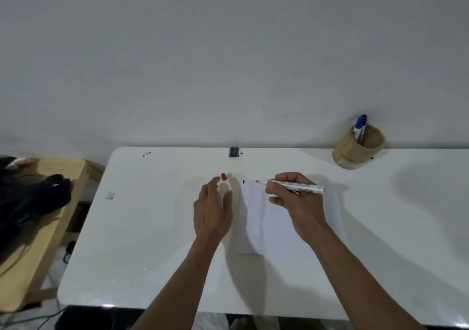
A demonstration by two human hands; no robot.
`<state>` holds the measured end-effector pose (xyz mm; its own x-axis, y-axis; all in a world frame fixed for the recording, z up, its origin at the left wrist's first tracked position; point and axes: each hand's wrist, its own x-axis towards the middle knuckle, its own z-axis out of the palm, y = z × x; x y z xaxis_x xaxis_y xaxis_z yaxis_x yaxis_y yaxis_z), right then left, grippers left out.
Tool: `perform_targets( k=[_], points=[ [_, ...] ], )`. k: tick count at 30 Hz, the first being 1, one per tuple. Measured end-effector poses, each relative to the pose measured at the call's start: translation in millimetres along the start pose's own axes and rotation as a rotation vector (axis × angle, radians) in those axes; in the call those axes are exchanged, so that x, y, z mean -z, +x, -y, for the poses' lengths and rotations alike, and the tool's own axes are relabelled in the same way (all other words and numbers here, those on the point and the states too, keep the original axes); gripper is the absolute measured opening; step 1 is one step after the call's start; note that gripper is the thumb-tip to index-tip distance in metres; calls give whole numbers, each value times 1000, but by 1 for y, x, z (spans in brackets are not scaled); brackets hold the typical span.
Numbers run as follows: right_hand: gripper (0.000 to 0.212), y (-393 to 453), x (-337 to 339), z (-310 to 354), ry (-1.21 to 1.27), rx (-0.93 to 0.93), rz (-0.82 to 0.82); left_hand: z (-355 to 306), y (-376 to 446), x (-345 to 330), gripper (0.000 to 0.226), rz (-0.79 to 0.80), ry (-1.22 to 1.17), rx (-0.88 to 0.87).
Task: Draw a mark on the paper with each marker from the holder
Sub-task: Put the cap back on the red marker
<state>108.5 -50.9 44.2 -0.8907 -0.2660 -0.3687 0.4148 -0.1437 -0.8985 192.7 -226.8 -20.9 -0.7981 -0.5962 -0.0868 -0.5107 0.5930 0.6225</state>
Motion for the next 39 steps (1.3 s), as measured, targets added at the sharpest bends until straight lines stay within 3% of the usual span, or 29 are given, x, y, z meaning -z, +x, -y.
perform_targets(
  k=[5, 11, 13, 16, 19, 23, 27, 39],
  points=[
    [15, -6, 13, 17, -21, 4, -16, -17, 39, 6, 47, 49, 83, 143],
    [14, 2, 30, 32, -85, 4, 15, -15, 50, -1, 22, 47, 181, 133],
    [13, 2, 28, 40, -89, 15, 5, -21, 48, 2, 20, 30, 60, 187],
    [13, -2, 16, 53, -90, 78, 0, -42, 36, 18, 16, -2, -387, 299],
    [14, -13, -4, 63, -102, 150, 17, -72, 16, 42, 20, 51, -832, 408],
    [15, -34, -29, 69, -150, 254, 14, -97, -13, 73, 24, 147, -1174, 428],
    [14, -58, -44, 60, -189, 305, 15, -101, -38, 95, 27, 233, -1285, 404],
    [14, -111, -61, 39, -85, 255, -42, -76, -80, 113, 22, 270, -1262, 345]
  ],
)
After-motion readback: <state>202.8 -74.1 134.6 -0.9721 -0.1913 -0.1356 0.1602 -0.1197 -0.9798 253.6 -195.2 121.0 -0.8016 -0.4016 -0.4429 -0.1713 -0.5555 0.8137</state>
